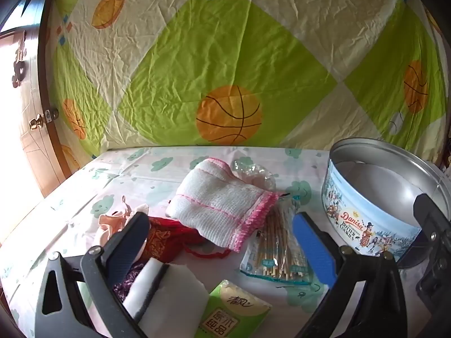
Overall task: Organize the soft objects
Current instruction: 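Move the left tool toward the white-and-black sponge and purple scrunchie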
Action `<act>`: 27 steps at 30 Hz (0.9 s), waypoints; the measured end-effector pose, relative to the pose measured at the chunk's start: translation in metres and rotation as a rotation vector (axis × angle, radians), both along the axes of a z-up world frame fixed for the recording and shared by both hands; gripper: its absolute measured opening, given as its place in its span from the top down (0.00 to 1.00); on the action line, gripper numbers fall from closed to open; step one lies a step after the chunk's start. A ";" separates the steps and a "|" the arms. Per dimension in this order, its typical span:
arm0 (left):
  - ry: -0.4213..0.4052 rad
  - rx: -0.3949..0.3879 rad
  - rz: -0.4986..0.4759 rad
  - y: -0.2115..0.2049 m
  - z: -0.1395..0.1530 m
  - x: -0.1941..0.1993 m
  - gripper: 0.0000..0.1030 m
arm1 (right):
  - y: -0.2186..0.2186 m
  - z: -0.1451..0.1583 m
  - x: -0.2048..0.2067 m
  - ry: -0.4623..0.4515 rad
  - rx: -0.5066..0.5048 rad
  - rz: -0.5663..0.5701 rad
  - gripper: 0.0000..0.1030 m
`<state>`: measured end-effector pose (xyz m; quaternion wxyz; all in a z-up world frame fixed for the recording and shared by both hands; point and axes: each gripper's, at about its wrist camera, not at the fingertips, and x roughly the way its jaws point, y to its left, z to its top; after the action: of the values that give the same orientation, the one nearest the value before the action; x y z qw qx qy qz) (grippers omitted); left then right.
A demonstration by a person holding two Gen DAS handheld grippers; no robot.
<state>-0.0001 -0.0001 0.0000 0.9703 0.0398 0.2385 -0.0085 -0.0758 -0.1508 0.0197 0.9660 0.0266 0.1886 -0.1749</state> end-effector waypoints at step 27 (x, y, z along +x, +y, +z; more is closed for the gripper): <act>0.020 -0.029 -0.005 0.003 0.002 0.002 0.00 | 0.000 0.002 0.001 0.000 0.002 0.000 0.00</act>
<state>0.0019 0.0029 0.0023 0.9684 0.0262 0.2477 -0.0148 -0.0747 -0.1505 0.0213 0.9659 0.0276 0.1887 -0.1749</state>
